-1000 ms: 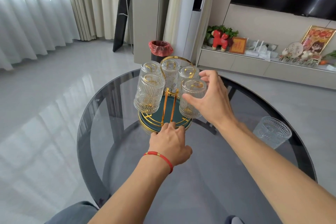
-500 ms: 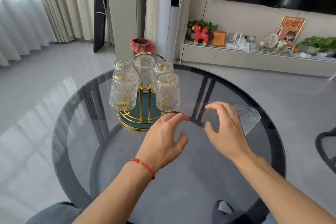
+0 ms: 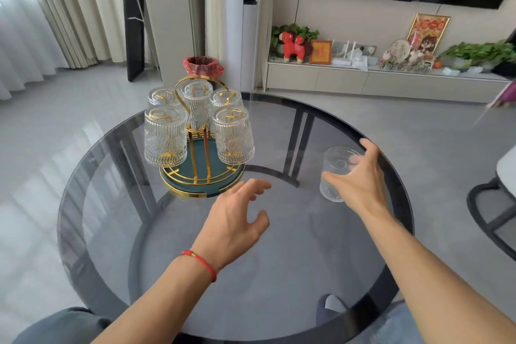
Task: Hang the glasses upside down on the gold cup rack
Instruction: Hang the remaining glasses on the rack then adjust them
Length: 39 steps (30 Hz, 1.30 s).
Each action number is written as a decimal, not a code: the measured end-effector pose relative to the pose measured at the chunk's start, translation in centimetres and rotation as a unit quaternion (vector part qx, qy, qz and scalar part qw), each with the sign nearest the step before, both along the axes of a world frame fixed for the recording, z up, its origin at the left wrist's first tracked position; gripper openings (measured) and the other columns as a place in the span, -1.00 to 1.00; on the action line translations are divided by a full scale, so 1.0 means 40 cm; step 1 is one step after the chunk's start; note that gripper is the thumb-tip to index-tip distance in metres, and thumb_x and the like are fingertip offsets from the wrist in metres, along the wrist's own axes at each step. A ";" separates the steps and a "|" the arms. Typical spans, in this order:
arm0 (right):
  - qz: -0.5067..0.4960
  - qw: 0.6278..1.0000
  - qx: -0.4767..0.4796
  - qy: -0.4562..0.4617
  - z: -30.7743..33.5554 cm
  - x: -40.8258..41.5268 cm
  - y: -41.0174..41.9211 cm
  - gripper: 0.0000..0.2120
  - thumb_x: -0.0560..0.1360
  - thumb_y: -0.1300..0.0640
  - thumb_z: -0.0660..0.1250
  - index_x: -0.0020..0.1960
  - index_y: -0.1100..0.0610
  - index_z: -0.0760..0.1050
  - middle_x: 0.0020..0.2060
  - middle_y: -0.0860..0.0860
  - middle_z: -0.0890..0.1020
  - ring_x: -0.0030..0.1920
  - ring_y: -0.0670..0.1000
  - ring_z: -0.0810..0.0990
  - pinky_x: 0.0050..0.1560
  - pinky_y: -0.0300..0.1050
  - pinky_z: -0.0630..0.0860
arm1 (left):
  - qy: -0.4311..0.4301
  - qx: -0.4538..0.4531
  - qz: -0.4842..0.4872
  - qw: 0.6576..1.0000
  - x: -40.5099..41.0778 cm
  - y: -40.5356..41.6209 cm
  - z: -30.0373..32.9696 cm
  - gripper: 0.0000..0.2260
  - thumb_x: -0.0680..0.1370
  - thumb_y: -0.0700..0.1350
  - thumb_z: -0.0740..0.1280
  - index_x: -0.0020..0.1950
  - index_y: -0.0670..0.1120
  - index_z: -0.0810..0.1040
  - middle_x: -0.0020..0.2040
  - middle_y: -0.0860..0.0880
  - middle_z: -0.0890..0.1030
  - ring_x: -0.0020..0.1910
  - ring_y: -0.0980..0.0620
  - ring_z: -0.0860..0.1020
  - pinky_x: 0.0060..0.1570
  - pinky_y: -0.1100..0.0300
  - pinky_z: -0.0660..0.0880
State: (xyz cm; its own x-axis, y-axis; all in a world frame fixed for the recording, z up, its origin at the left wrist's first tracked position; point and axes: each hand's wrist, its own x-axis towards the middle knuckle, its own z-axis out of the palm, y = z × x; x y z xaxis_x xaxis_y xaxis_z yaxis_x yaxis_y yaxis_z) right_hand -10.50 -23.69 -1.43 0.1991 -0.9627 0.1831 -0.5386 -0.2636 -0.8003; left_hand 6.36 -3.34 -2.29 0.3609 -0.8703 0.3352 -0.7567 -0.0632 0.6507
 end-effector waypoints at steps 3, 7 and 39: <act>0.137 0.990 -0.038 0.015 0.030 0.002 0.054 0.01 0.29 -0.05 0.65 0.56 -0.22 0.14 0.26 -0.11 0.58 0.26 -0.05 0.54 0.22 -0.09 0.42 | 0.029 0.009 -0.007 1.000 0.001 -0.004 -0.002 -0.50 0.51 -0.14 0.53 0.42 0.00 0.49 0.21 0.00 0.63 0.13 0.07 0.58 0.12 0.08 0.63; 0.325 0.946 -0.016 -0.011 0.058 0.038 0.159 0.02 0.22 -0.18 0.64 0.55 -0.29 0.18 0.16 -0.21 0.68 0.24 -0.21 0.62 0.20 -0.33 0.45 | 0.150 0.003 -0.041 0.988 -0.017 -0.004 0.013 -0.15 0.37 0.00 0.65 0.55 0.09 0.27 0.34 0.11 0.54 0.26 0.14 0.56 0.19 0.15 0.58; 0.294 0.927 -0.232 -0.036 0.288 0.330 0.288 -0.34 0.42 -0.14 0.56 0.45 -0.04 0.44 0.26 -0.04 0.62 0.25 -0.02 0.59 0.26 0.08 0.57 | -0.100 0.267 0.110 0.952 0.081 0.040 0.007 -0.37 0.54 0.15 0.39 0.51 -0.11 0.32 0.68 -0.17 0.06 0.66 -0.16 -0.02 0.55 -0.23 0.18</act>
